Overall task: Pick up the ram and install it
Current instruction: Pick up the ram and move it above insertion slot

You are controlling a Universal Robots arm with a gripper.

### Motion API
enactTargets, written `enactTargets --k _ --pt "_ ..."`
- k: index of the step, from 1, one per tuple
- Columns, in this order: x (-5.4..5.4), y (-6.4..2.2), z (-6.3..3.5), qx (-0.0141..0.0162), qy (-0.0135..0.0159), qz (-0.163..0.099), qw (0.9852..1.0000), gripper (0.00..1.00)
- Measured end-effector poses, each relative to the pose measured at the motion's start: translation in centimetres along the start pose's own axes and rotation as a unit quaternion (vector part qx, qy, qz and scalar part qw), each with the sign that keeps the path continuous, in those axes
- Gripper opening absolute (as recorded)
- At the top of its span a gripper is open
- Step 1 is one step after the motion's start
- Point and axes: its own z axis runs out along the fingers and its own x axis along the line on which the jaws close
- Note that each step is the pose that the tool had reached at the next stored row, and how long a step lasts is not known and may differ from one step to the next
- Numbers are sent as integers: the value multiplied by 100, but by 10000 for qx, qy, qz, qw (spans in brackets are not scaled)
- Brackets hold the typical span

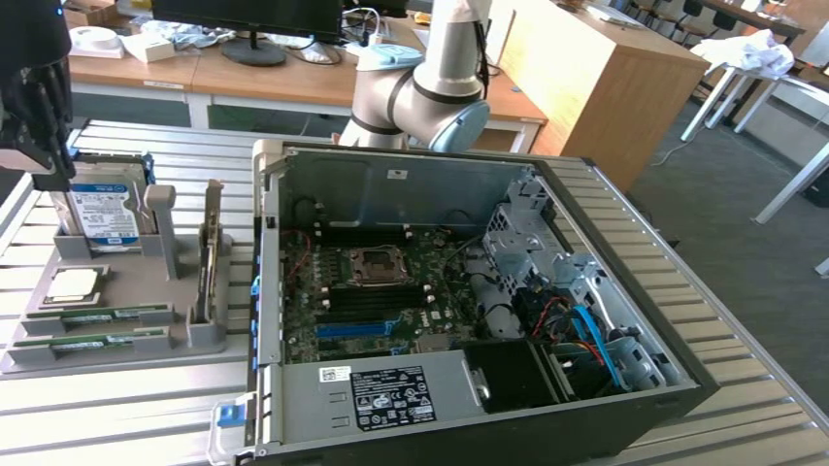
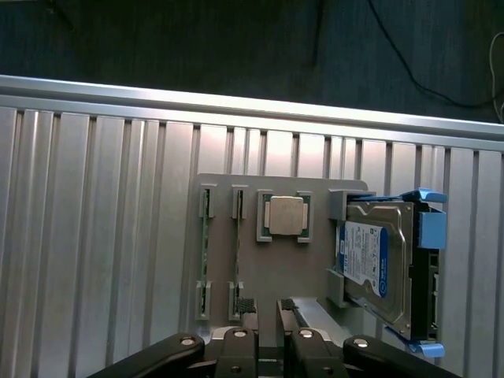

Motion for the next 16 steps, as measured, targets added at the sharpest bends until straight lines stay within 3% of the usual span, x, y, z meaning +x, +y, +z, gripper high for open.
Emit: enactTargets --k 2,3,16 --pt "0 0 -1 2 -45 -2 10000 25" --pt "0 0 0 3 -68 -3 10000 31" --pt "0 0 -1 18 -367 -17 9993 31"
